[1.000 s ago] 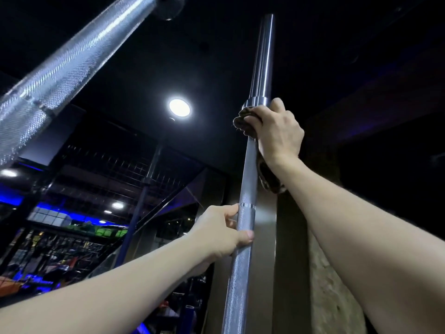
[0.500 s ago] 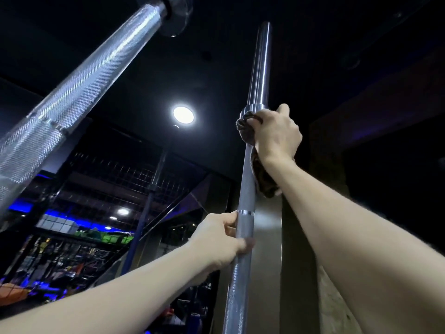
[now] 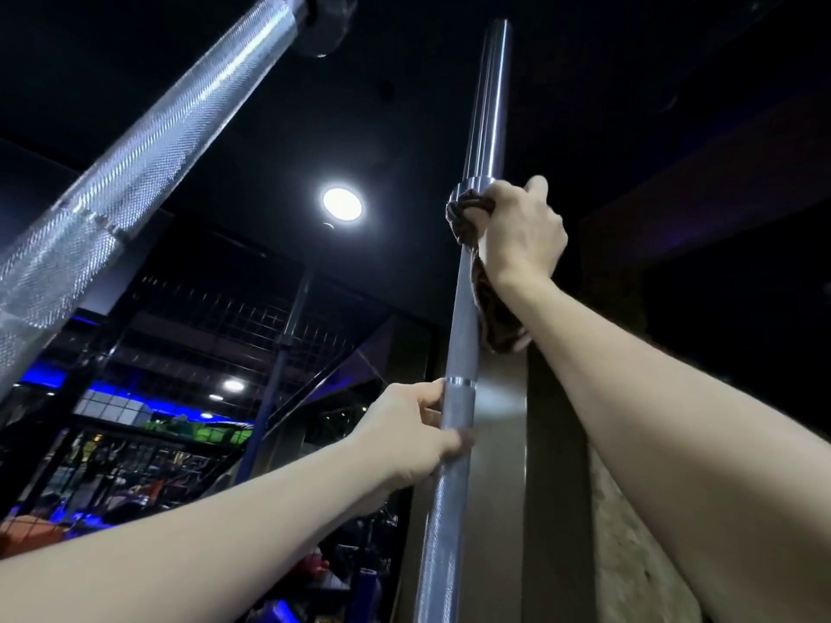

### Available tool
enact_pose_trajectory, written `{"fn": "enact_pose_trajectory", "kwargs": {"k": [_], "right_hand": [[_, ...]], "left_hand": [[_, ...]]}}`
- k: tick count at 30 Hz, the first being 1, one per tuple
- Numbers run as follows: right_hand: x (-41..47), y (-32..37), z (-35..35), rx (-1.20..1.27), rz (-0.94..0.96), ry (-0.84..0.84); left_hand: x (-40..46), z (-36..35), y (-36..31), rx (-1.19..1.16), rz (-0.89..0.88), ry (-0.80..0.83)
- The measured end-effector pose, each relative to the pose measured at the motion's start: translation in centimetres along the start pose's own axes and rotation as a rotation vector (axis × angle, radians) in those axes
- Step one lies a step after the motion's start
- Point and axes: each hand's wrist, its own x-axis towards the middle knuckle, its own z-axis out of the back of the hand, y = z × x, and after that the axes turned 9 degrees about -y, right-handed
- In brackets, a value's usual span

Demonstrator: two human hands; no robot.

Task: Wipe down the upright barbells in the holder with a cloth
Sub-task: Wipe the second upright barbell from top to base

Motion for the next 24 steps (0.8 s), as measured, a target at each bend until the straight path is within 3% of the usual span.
{"fn": "enact_pose_trajectory", "kwargs": {"k": [4, 9, 16, 24], "right_hand": [[-1.9, -0.4, 0.5, 0.058, -0.062, 0.008], [-8.4, -1.6, 2.6, 0.119, 0.060, 0.057], [-0.9, -0.5, -0.7, 0.063, -0.019, 0.004], [-11.2, -2.7, 2.5, 0.173, 0.022, 0.041]], "left_hand": [[-0.1, 0.2, -0.1, -0.012, 0.003, -0.001], [-0.4, 0.6, -0.2, -0.029, 0.004, -0.001], [-0.2, 0.4, 0.3, -0.029, 0.001, -0.003], [-0.8, 0.4, 0.2, -0.090, 0.003, 0.000]]}}
